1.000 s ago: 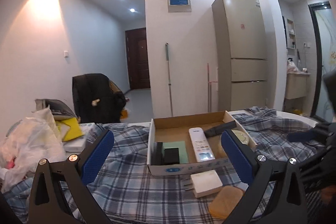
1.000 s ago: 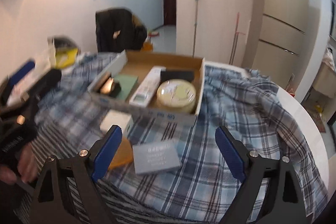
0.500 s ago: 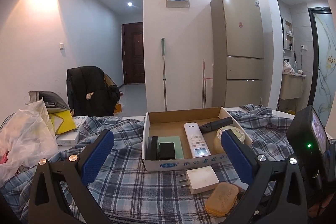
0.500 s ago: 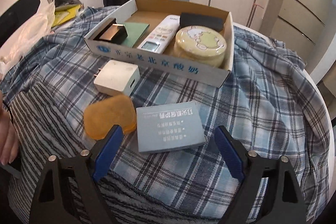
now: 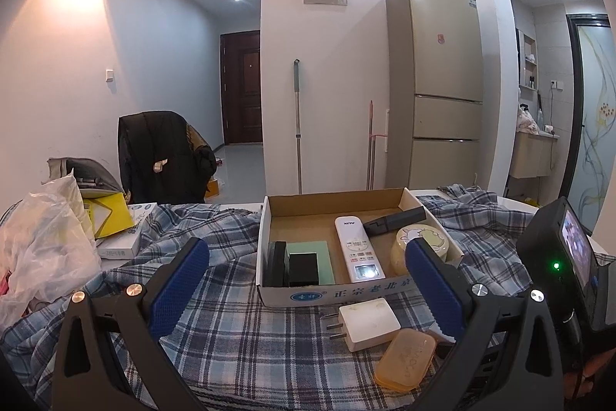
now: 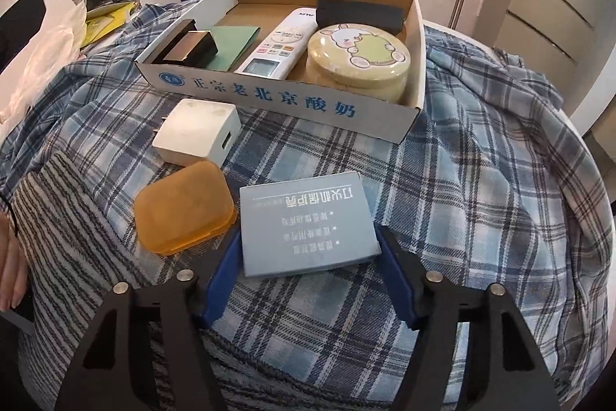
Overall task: Organize rigid objects
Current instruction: 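Grasp the orange case with the left tool while the right tool grasps the grey-blue card box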
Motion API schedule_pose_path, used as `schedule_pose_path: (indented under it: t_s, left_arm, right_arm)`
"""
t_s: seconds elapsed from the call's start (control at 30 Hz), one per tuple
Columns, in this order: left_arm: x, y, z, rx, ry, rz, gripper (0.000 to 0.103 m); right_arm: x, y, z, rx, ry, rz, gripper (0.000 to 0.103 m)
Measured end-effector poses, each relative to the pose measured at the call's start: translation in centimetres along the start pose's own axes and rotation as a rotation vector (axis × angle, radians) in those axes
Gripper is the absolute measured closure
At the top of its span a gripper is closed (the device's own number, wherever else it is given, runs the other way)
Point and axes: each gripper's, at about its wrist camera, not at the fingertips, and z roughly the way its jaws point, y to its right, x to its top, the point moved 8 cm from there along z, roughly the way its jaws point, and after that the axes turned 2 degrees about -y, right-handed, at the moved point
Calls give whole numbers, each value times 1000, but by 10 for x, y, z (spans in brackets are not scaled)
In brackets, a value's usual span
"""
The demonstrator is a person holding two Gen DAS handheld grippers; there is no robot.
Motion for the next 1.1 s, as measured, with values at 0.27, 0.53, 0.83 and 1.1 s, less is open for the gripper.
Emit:
schedule_pose_path:
  t_s: [0.27, 0.53, 0.83, 1.1]
  left_arm:
    - [-7, 10, 9, -74, -47, 19, 0]
    - [-23, 32, 24, -226, -169, 71, 23]
    - [-59, 69, 36, -383, -366, 182, 45]
    - [-81, 84, 34, -458, -478, 260, 45]
  right_arm:
    - [15, 27, -29, -49, 144, 113, 38]
    - [30, 42, -67, -89, 340, 187, 38]
    - [29, 35, -55, -138, 258, 117, 76]
    - [25, 51, -52, -26, 232, 214, 60]
